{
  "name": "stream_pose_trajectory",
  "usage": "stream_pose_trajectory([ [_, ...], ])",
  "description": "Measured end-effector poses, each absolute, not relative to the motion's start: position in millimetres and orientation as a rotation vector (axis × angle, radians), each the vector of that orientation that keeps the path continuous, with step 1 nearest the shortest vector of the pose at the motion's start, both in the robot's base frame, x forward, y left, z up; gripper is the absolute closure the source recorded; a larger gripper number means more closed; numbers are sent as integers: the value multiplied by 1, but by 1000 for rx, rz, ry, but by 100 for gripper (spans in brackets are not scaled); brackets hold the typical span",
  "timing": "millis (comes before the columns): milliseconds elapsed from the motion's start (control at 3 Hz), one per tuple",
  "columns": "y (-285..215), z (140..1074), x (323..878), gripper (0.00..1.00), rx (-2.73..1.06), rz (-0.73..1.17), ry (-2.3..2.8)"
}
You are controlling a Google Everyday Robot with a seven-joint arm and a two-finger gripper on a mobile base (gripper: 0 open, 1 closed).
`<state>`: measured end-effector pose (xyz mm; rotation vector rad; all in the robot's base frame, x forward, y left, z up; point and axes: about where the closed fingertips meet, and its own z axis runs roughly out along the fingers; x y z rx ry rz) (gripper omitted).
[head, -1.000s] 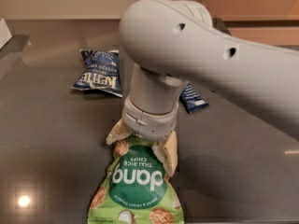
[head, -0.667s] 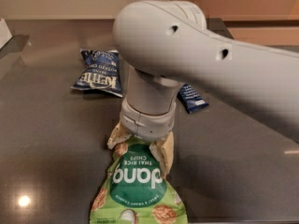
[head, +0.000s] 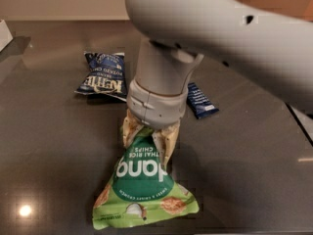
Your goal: Pick green rice chip bag
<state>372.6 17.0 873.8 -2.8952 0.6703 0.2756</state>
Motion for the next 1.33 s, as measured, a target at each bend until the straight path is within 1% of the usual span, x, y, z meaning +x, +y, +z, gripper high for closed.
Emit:
stream_pose_trajectory([
  [333,21,925,387,100,-2791,339,738],
  [1000,31,1012,436,100,-2573,317,805],
  [1333,38,1025,445,100,-2525,269,795],
])
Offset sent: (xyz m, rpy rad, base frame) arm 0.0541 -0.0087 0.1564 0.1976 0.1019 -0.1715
